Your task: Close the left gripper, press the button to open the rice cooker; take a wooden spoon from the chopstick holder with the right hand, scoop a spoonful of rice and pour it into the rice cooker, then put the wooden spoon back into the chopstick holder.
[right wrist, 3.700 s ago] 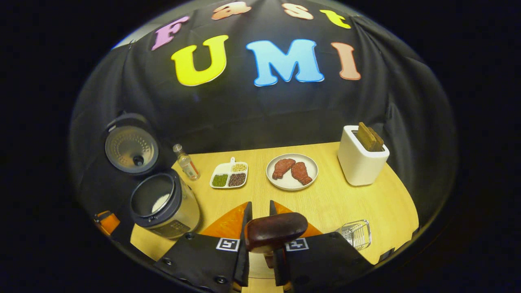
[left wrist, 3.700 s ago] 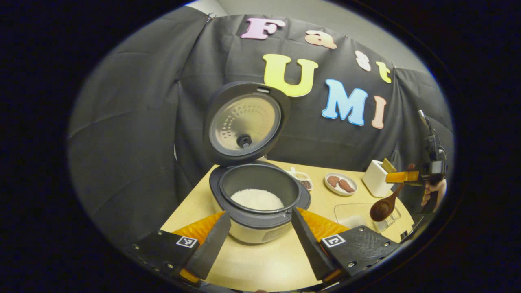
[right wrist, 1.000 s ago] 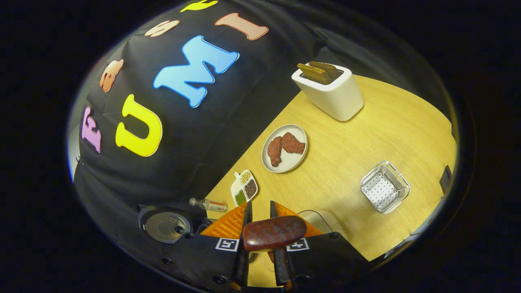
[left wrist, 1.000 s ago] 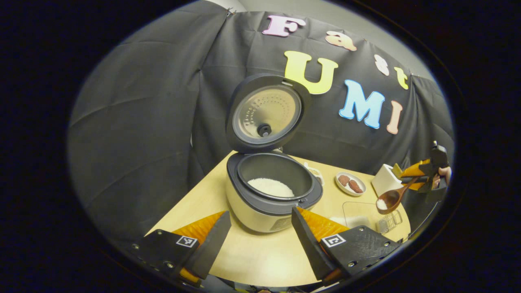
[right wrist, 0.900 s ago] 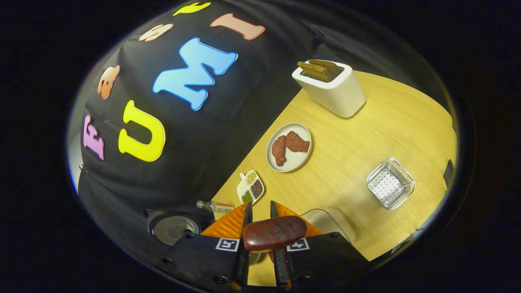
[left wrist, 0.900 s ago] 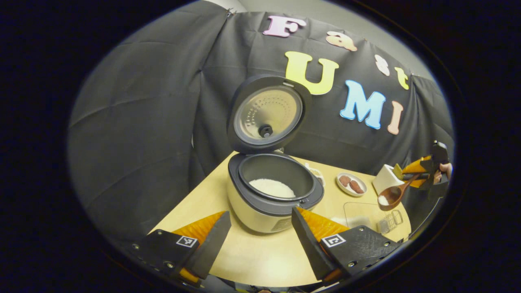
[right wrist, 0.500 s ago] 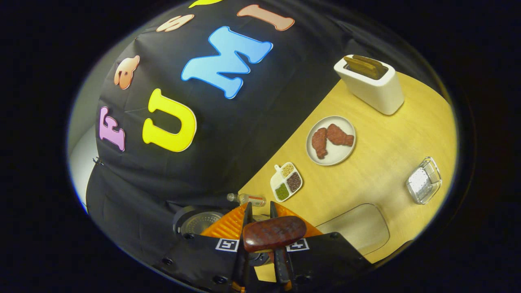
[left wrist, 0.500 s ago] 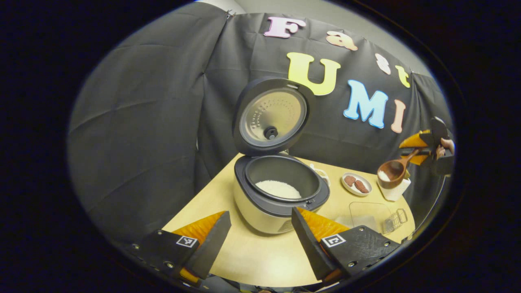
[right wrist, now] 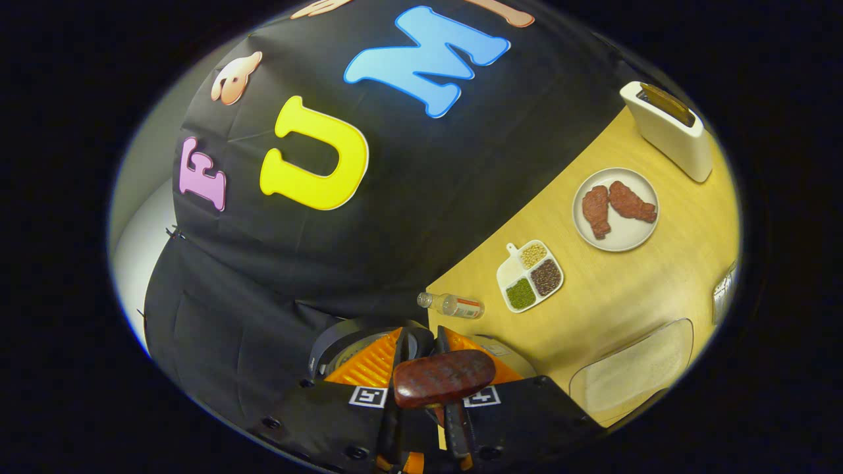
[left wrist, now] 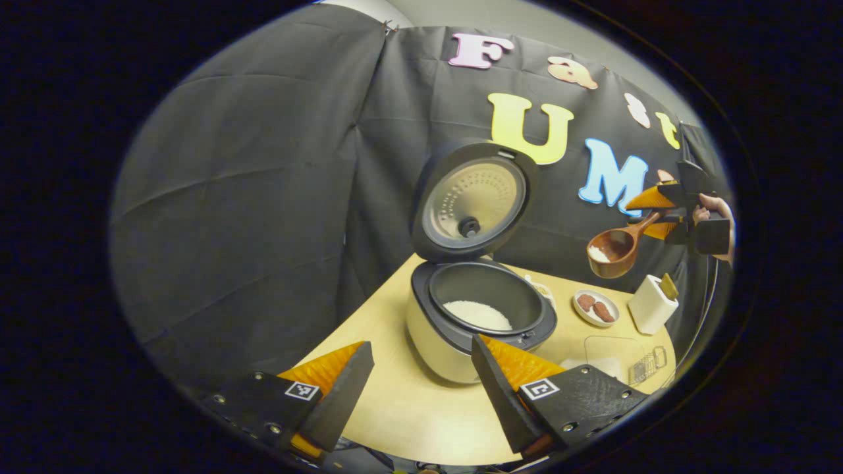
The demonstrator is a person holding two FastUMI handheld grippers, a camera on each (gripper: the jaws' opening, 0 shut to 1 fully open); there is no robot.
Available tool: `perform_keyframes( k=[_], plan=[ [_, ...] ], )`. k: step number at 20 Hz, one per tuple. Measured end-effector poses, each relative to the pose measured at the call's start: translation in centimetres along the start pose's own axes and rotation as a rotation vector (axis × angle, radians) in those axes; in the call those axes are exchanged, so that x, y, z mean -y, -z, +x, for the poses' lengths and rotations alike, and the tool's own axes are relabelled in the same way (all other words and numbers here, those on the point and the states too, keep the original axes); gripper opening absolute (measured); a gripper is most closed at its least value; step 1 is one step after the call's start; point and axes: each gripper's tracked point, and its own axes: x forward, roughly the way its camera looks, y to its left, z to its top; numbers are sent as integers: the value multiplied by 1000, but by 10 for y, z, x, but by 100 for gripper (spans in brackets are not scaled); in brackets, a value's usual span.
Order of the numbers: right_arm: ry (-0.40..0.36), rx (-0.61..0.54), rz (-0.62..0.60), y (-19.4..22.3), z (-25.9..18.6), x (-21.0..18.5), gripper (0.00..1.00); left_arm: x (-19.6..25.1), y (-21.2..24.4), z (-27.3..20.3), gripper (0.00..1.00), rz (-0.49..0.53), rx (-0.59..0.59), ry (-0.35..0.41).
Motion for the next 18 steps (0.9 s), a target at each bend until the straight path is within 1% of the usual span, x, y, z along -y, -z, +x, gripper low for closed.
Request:
perform_keyframes(
  k=[4, 5, 7, 11, 14, 17, 18],
  plan=[
    [-20, -26, -30, 19, 34, -20, 24, -19, 8, -4, 94, -27, -17, -50],
    [-25, -43, -35, 27, 42, -24, 24, -22, 9, -6, 95, -38, -19, -59],
    [-31, -71, -77, 39, 59, -32, 23, -26, 15, -10, 95, -61, -28, -68],
    [15, -57, -267, 49, 85, -26, 23, -26, 25, -7, 94, -90, -62, -82],
    [12, -56, -370, 54, 89, -26, 23, -15, 21, -4, 95, -87, -61, -64],
    [2, -13, -477, 51, 96, -24, 24, -2, 10, 2, 94, -57, -53, -40],
    [-2, -9, -519, 50, 97, -24, 24, -1, 9, 4, 95, -47, -50, -37]
  ],
)
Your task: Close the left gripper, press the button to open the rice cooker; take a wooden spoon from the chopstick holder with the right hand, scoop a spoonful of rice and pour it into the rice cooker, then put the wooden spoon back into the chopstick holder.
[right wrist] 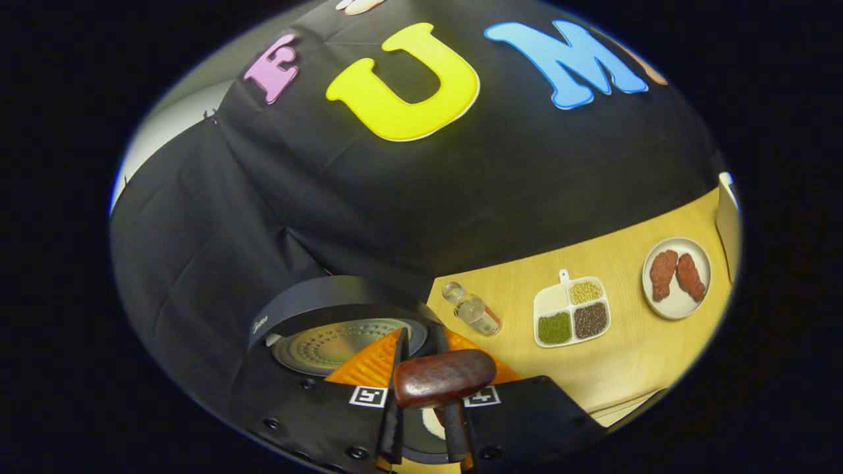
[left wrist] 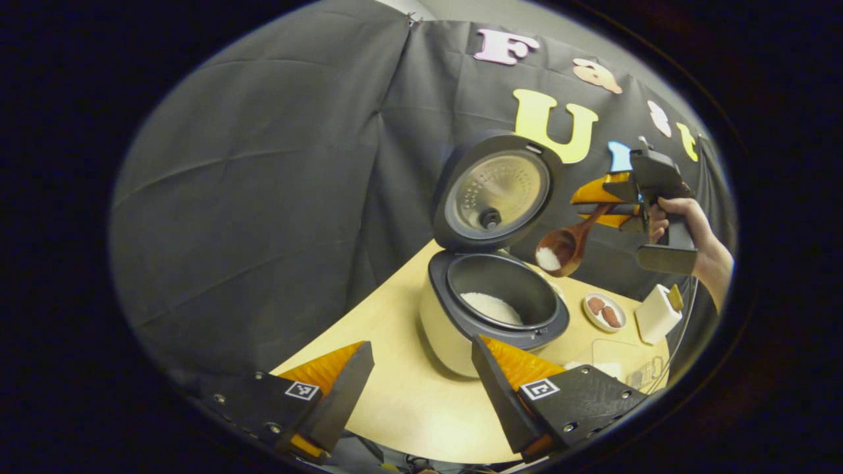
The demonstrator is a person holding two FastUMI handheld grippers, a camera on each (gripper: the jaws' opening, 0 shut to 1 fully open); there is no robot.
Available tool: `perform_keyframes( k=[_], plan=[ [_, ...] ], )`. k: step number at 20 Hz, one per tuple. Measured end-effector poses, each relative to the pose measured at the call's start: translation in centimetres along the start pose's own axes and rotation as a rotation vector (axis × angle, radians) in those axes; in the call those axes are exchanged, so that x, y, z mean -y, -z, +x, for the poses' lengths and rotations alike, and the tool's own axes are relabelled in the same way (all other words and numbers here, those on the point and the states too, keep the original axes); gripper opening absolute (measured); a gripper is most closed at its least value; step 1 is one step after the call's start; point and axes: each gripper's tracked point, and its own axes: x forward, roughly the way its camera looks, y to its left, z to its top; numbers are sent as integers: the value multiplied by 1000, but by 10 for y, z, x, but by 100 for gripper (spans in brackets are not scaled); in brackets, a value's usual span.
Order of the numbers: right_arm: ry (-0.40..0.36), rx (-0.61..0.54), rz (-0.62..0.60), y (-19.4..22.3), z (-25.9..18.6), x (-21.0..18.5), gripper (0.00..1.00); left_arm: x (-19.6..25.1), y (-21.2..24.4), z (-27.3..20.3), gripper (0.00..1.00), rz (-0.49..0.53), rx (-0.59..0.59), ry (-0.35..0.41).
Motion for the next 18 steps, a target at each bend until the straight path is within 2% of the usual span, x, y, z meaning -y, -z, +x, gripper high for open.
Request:
perform_keyframes(
  k=[9, 14, 18],
  plan=[
    [-49, -4, -333, -1, 4, -6, 23, -1, 6, -4, 93, 0, -4, 1],
    [-119, -15, -445, 1, 4, -18, 24, -11, 8, -6, 94, -1, 5, -14],
    [-134, -16, -582, -1, 3, -19, 24, -13, 6, -6, 94, -4, 12, -20]
  ],
)
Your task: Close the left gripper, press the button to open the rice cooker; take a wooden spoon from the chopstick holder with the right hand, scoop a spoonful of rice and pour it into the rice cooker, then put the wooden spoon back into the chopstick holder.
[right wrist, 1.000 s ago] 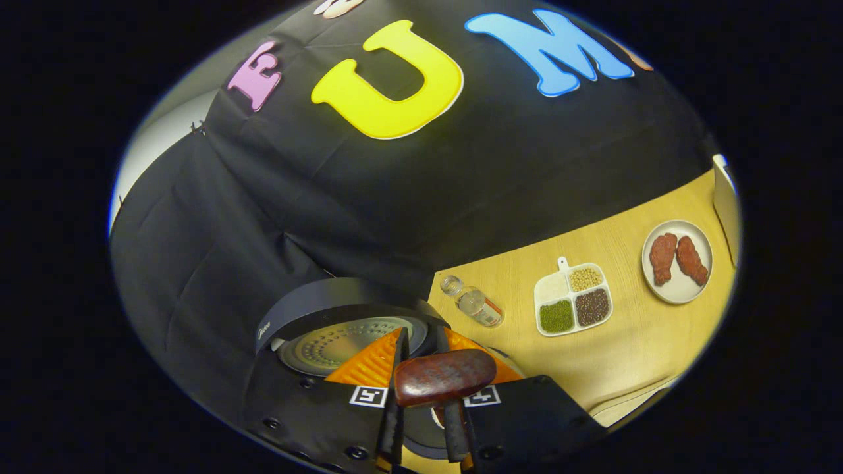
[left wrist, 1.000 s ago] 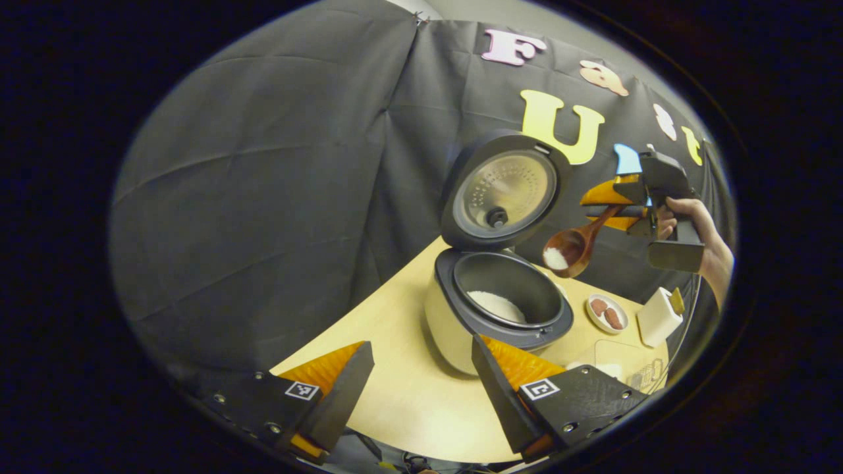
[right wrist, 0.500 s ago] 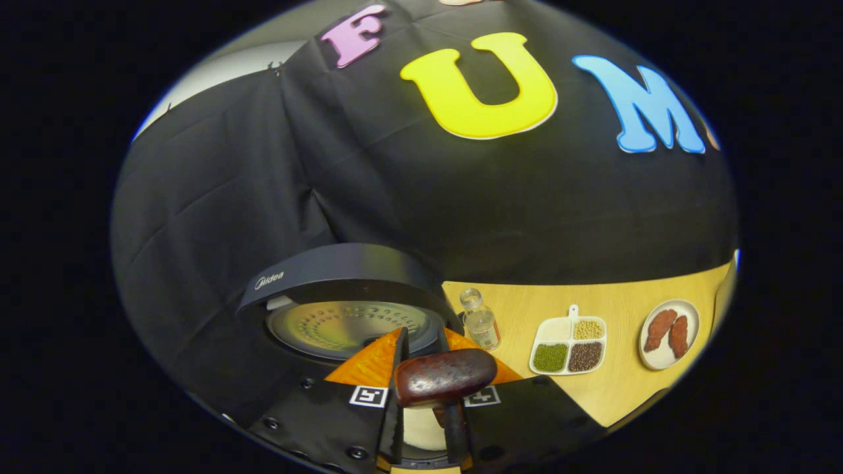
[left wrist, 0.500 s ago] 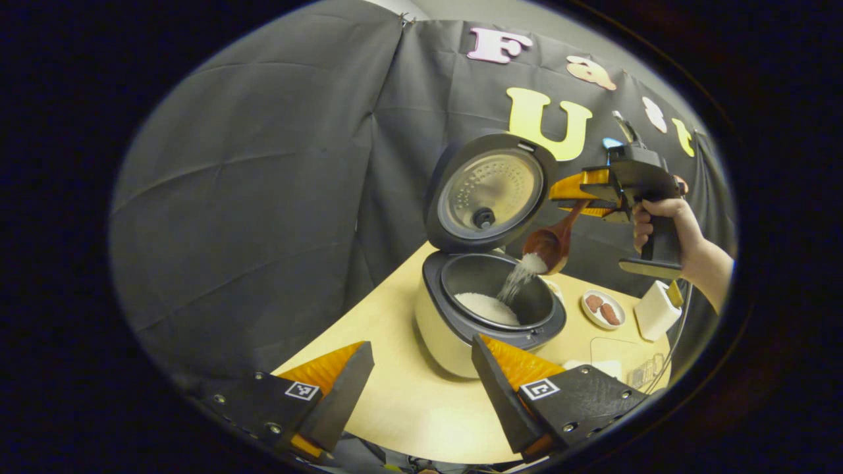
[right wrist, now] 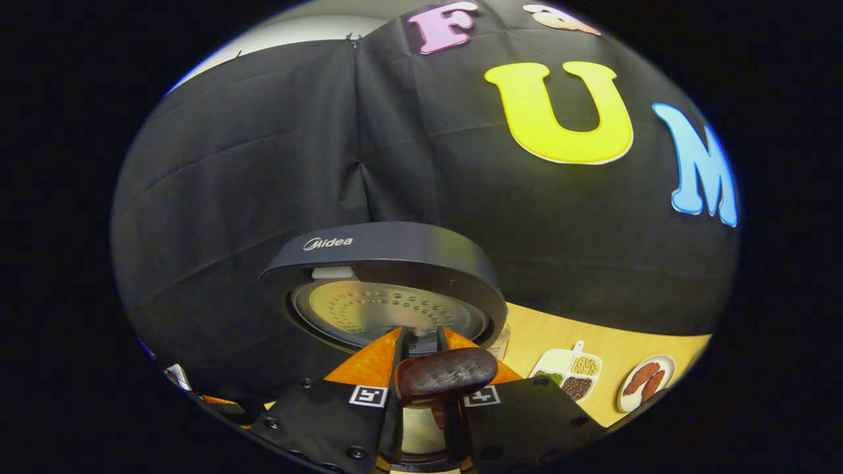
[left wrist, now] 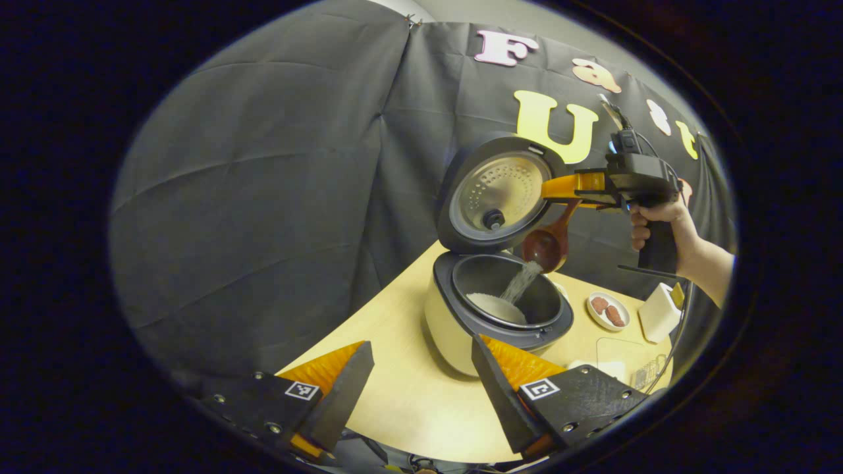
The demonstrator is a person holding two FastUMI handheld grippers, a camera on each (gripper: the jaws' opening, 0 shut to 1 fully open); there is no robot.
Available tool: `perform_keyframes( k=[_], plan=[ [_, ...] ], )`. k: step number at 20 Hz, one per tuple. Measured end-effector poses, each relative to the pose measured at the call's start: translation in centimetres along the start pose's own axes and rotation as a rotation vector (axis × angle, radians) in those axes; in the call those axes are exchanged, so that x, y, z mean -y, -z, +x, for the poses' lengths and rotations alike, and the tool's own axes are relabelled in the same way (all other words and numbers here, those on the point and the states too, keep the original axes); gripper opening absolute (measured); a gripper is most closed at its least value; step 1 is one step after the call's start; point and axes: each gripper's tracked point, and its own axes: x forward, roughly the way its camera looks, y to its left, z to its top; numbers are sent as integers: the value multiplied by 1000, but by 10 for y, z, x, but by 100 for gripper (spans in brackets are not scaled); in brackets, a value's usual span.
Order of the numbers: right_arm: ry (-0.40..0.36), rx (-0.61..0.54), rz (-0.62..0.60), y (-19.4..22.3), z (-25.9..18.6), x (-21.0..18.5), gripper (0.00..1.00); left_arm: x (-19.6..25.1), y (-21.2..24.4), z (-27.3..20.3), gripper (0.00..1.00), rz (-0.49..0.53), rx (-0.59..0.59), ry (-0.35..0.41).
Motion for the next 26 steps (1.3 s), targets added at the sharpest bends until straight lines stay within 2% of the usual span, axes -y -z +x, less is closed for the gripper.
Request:
perform_keyframes(
  k=[4, 10, 13, 18, 19, 20, 21, 24, 26],
  plan=[
    [-39, -13, -118, 2, 0, 2, 24, 2, -1, 3, 95, 10, 1, 5],
    [-44, -8, -409, 11, 3, 16, 24, 5, -1, 4, 95, 13, 5, 11],
    [-49, 14, -480, 4, -4, 10, 24, 8, -2, 2, 95, 9, 4, 16],
    [-33, 90, -447, -20, -32, 13, 24, 16, -4, 2, 94, 29, 8, 34],
    [-22, 104, -434, -26, -43, 17, 27, 20, -6, 3, 93, 32, 8, 40],
    [-10, 120, -420, -32, -53, 21, 24, 23, -6, 3, 94, 36, 10, 48],
    [5, 137, -404, -38, -64, 26, 27, 27, -7, 3, 94, 42, 12, 57],
    [64, 175, -344, -52, -101, 52, 24, 41, -9, 1, 94, 71, 23, 87],
    [108, 190, -298, -56, -126, 73, 27, 53, -11, 0, 93, 90, 27, 114]
  ],
)
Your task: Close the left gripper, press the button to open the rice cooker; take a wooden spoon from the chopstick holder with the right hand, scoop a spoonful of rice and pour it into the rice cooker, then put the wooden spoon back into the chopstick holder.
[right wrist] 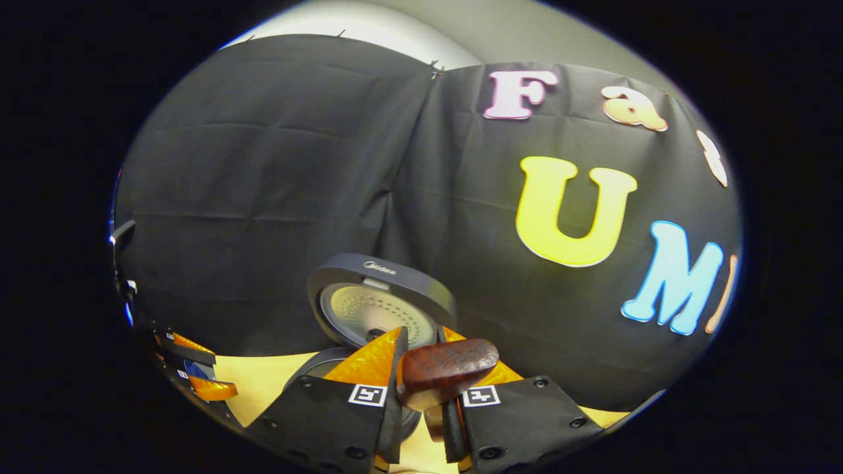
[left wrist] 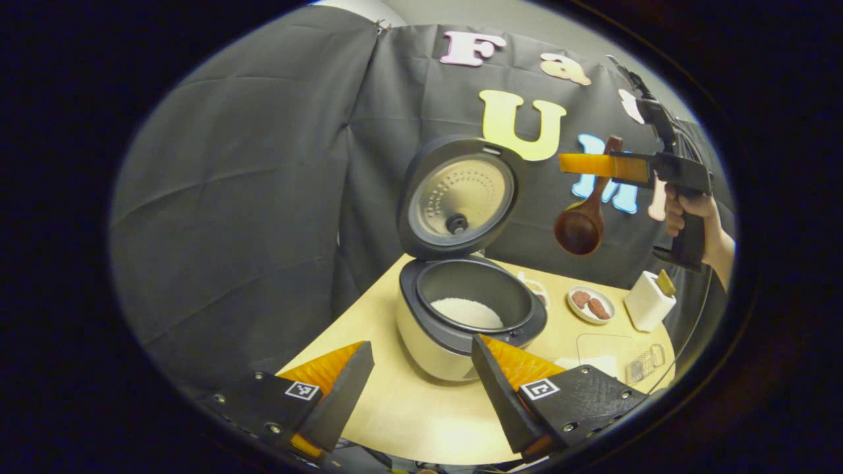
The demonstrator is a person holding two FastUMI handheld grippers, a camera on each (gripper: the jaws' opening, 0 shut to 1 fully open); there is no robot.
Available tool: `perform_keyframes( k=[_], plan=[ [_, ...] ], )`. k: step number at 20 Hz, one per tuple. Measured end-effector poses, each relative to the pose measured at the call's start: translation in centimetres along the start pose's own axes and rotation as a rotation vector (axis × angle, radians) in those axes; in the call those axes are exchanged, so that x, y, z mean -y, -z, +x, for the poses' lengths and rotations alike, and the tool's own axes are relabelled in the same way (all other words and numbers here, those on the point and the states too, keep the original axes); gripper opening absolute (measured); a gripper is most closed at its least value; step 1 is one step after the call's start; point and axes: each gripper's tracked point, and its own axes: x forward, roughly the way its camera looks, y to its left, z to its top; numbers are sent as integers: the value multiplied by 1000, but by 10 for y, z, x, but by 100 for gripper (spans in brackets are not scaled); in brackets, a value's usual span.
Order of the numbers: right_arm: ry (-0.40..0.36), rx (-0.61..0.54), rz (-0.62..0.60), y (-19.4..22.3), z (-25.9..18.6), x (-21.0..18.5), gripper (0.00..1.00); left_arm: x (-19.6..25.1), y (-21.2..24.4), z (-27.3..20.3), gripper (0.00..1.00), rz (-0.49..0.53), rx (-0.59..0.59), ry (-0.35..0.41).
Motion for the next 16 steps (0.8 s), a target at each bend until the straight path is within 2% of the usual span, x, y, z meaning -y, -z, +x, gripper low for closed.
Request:
perform_keyframes(
  k=[3, 8, 9, 11, 12, 13, 14, 16],
  plan=[
    [98, 7, 54, -1, -39, 46, 24, 20, -3, 3, 94, 27, 1, 43],
    [290, 20, 184, 13, -109, 128, 27, 66, -13, 10, 94, 85, 10, 126],
    [324, 16, 214, 21, -123, 143, 24, 76, -17, 13, 94, 99, 7, 141],
    [377, -7, 270, 41, -149, 167, 27, 96, -28, 15, 95, 120, 20, 172],
    [400, -16, 295, 50, -163, 177, 24, 105, -36, 16, 94, 127, 29, 184],
    [425, -25, 322, 58, -175, 189, 27, 115, -43, 16, 95, 131, 37, 197],
    [454, -28, 345, 67, -188, 200, 24, 126, -54, 19, 96, 131, 46, 209],
    [514, -39, 381, 85, -213, 221, 24, 143, -67, 21, 95, 133, 64, 228]
  ],
)
